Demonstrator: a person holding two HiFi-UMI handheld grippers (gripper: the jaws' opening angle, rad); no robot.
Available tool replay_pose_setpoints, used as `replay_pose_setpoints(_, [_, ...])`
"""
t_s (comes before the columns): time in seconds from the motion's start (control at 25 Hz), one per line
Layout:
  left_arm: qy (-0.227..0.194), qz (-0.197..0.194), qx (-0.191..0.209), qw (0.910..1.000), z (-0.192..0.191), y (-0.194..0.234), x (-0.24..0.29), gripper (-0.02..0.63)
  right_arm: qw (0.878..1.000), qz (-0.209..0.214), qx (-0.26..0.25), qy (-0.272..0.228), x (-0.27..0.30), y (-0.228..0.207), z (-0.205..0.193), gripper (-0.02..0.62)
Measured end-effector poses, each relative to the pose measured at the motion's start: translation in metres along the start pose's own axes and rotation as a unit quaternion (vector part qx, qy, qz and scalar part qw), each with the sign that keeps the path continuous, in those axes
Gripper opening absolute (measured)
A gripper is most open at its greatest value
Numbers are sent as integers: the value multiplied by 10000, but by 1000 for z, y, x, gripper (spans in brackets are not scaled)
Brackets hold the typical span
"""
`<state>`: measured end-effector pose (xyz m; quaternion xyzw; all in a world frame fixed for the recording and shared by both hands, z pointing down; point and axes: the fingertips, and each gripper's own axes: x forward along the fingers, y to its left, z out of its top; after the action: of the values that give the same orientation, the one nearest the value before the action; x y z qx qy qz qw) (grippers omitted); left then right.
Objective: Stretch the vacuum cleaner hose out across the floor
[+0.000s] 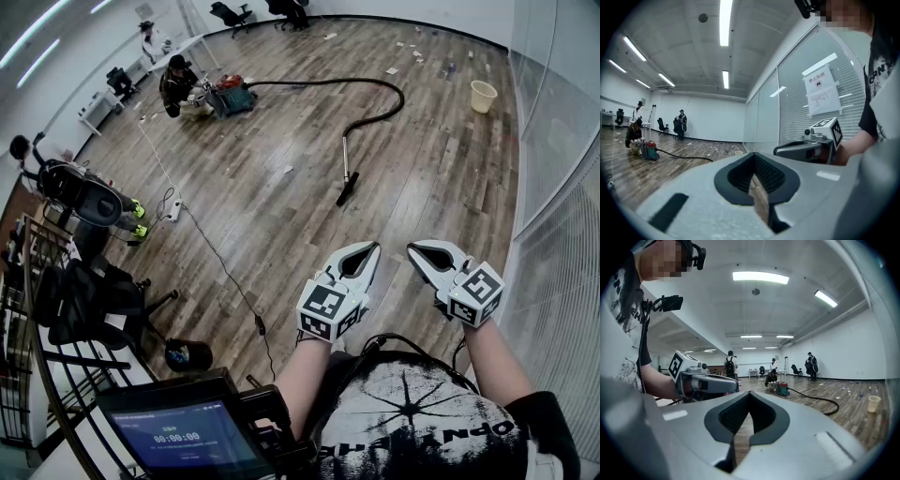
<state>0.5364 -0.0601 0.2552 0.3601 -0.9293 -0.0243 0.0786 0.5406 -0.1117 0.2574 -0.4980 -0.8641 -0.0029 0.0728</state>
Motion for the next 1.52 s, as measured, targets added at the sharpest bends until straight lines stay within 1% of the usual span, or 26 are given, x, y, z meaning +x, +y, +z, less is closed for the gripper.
replay_pose_setpoints(0.28, [43,-14,-49,10000,-5,9,-2,0,10000,4,26,37,9,0,-5,3])
replay_pose_setpoints(0.64, [48,-28,-51,10000,-8,6,-3,0,10000,55,13,54,12,2,-10,3])
replay_pose_setpoints(0.8, [15,-29,-45,10000,-6,6,-3,0,10000,-30,-10,40,10,-3,-9,3])
replay_pose_setpoints(1.0, [50,-140,3,9999,-12,-1,-7,0,9996,-102,260,-84,4,-5,-11,5])
replay_pose_setpoints(1.16, [80,-200,15,9998,-17,-6,-9,0,9995,-86,278,-127,0,-1,-13,5])
replay_pose_setpoints(1.52, [75,-209,-107,9997,-25,-10,-14,0,9997,-59,241,78,-1,11,-25,5])
